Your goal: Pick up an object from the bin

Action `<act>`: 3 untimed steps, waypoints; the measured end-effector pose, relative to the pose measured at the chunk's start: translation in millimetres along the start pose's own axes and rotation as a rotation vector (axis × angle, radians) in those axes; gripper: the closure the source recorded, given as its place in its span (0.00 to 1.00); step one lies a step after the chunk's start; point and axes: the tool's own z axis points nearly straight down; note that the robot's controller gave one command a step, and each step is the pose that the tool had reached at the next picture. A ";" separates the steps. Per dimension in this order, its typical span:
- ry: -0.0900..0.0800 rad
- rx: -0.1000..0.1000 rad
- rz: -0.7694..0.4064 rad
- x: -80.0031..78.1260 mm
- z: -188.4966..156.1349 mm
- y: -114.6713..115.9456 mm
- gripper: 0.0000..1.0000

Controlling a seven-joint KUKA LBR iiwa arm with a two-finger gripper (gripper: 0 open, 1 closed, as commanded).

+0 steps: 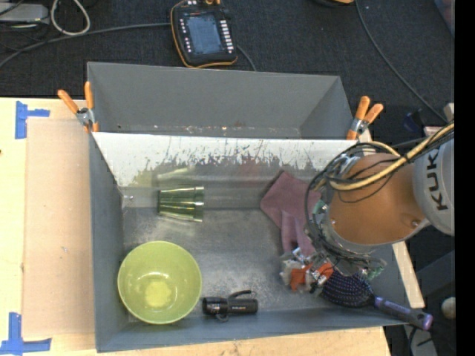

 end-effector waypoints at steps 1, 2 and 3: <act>0.003 -0.004 0.001 0.8 -23.3 1.2 1.00; 0.002 -0.003 0.003 -0.1 -48.2 1.6 1.00; 0.001 -0.004 0.005 -0.4 -62.3 2.0 1.00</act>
Offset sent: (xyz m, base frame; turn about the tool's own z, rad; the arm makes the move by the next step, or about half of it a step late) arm -0.0013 0.0004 0.0551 0.0007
